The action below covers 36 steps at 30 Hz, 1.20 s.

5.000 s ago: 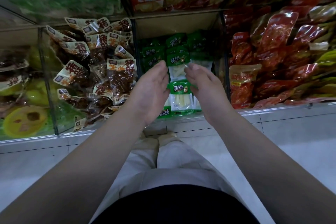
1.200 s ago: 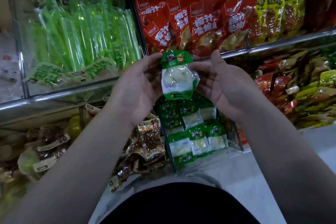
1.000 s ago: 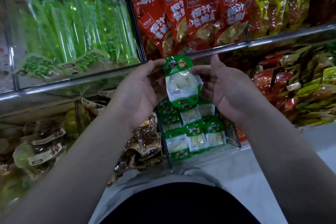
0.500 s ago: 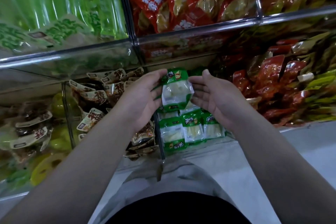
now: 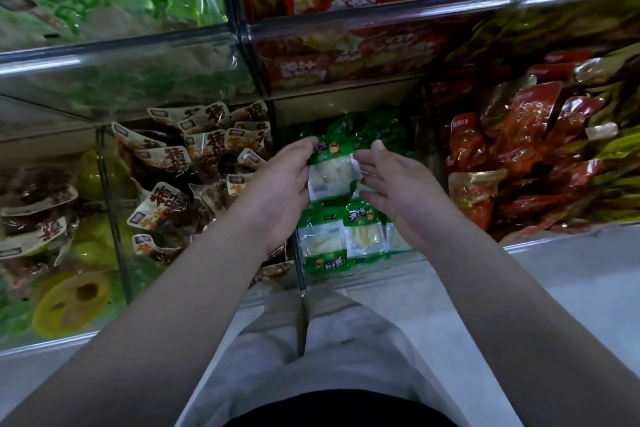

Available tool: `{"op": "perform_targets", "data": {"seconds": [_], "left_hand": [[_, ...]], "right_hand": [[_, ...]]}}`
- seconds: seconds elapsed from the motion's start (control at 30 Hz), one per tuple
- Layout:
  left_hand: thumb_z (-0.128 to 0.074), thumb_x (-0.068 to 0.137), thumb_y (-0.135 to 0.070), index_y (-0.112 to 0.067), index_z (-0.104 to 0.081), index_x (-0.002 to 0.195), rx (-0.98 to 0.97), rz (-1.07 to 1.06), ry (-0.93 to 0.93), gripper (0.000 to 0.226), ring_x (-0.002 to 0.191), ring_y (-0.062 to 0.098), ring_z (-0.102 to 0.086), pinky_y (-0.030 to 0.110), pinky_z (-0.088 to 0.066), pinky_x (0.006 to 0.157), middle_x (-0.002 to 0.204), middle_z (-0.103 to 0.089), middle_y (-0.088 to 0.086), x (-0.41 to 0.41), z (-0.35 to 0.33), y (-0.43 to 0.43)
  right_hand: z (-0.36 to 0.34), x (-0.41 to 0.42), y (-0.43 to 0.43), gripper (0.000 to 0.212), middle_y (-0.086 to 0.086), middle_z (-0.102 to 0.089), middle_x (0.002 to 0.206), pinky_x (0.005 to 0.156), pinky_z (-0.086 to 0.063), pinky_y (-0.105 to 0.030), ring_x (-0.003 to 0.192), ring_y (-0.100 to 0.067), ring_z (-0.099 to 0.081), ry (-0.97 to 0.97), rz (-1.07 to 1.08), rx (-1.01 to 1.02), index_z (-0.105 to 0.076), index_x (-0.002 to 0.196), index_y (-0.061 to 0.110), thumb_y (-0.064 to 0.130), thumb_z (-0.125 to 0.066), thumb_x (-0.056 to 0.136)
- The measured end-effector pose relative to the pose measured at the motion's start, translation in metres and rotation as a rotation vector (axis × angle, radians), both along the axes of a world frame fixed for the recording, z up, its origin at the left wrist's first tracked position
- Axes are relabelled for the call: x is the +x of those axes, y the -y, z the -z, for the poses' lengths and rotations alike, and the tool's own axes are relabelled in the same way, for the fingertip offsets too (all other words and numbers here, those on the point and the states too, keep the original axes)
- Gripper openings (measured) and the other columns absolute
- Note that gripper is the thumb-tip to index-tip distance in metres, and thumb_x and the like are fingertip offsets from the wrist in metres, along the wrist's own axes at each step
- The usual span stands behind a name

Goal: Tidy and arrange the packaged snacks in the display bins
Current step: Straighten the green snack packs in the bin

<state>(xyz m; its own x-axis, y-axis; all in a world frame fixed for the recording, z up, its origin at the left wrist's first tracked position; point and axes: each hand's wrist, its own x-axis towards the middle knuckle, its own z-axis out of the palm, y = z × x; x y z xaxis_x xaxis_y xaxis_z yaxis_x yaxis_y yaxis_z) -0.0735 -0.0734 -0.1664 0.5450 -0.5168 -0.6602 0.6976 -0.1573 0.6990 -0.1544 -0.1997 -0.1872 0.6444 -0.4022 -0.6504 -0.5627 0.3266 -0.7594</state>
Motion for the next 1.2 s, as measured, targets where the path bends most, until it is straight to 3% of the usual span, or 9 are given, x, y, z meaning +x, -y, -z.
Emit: {"op": "perform_targets", "data": {"seconds": [0.03, 0.1, 0.17, 0.33, 0.6, 0.77, 1.0, 1.2], "left_hand": [[-0.039, 0.104, -0.028, -0.018, -0.037, 0.146, 0.003, -0.002, 0.01, 0.044, 0.097, -0.003, -0.059, 0.024, -0.044, 0.095, 0.117, -0.06, -0.011, -0.001, 0.0, 0.0], [-0.037, 0.104, -0.032, -0.019, -0.028, 0.151, 0.007, -0.01, 0.025, 0.05, 0.133, 0.005, -0.041, 0.031, -0.026, 0.115, 0.153, -0.035, -0.001, -0.002, 0.002, -0.002], [-0.034, 0.104, -0.036, -0.019, -0.02, 0.154, 0.005, -0.016, 0.033, 0.055, 0.148, 0.012, -0.013, 0.034, -0.011, 0.119, 0.162, -0.013, 0.002, -0.002, 0.003, -0.005], [-0.03, 0.104, -0.038, -0.019, -0.018, 0.154, -0.03, -0.07, 0.039, 0.055, 0.149, 0.013, -0.007, 0.034, -0.008, 0.119, 0.163, -0.009, 0.002, -0.003, 0.003, -0.015], [-0.03, 0.103, -0.038, -0.019, -0.017, 0.155, -0.089, -0.084, 0.037, 0.057, 0.149, 0.012, -0.011, 0.034, -0.011, 0.119, 0.162, -0.013, -0.001, -0.005, 0.004, -0.023], [-0.03, 0.103, -0.04, -0.019, -0.017, 0.155, -0.094, -0.075, 0.009, 0.057, 0.149, 0.013, -0.01, 0.036, -0.01, 0.12, 0.162, -0.012, 0.0, -0.007, 0.014, -0.029], [-0.028, 0.103, -0.044, -0.017, -0.015, 0.155, -0.01, -0.024, -0.152, 0.059, 0.15, 0.02, -0.005, 0.039, -0.009, 0.12, 0.163, -0.005, 0.007, -0.014, 0.041, -0.012], [-0.029, 0.104, -0.045, -0.015, -0.026, 0.152, 0.084, -0.011, -0.23, 0.057, 0.144, 0.018, -0.027, 0.029, -0.023, 0.111, 0.157, -0.029, 0.005, -0.015, 0.063, 0.005]], "right_hand": [[0.001, -0.001, -0.001, 0.025, 0.005, -0.062, 0.115, 0.091, -0.047, -0.024, 0.107, -0.005, -0.057, 0.012, -0.013, 0.003, -0.061, 0.103, 0.029, 0.046, -0.043, 0.1], [0.004, -0.004, -0.002, 0.041, 0.004, -0.054, 0.135, 0.105, -0.042, -0.031, 0.118, -0.006, -0.05, 0.023, -0.062, -0.008, -0.056, 0.128, 0.024, 0.049, -0.04, 0.1], [0.007, -0.006, -0.004, 0.055, 0.004, -0.042, 0.149, 0.116, -0.031, -0.041, 0.132, -0.01, -0.039, -0.004, -0.102, -0.038, -0.043, 0.144, 0.024, 0.054, -0.038, 0.098], [0.01, -0.01, -0.007, 0.082, 0.002, -0.034, 0.155, 0.117, -0.027, -0.049, 0.139, -0.02, -0.036, -0.001, -0.133, -0.011, -0.037, 0.148, 0.026, 0.073, -0.039, 0.08], [0.031, -0.013, -0.001, 0.066, -0.001, -0.041, 0.152, 0.115, -0.029, -0.051, 0.138, -0.021, -0.039, -0.088, -0.068, -0.053, -0.04, 0.146, 0.022, 0.064, -0.036, 0.095], [0.047, -0.016, -0.006, 0.064, -0.004, -0.038, 0.153, 0.115, -0.03, -0.041, 0.139, -0.022, -0.036, -0.115, -0.031, 0.022, -0.038, 0.148, 0.016, 0.057, -0.034, 0.099], [0.066, -0.006, -0.004, 0.062, -0.007, -0.035, 0.154, 0.109, -0.035, -0.041, 0.139, -0.026, -0.036, -0.191, 0.027, 0.015, -0.038, 0.147, 0.015, 0.054, -0.037, 0.1], [0.086, 0.0, -0.005, 0.063, -0.011, -0.04, 0.151, 0.107, -0.041, -0.04, 0.133, -0.029, -0.044, -0.254, 0.031, 0.029, -0.042, 0.145, 0.011, 0.055, -0.038, 0.099]]}}
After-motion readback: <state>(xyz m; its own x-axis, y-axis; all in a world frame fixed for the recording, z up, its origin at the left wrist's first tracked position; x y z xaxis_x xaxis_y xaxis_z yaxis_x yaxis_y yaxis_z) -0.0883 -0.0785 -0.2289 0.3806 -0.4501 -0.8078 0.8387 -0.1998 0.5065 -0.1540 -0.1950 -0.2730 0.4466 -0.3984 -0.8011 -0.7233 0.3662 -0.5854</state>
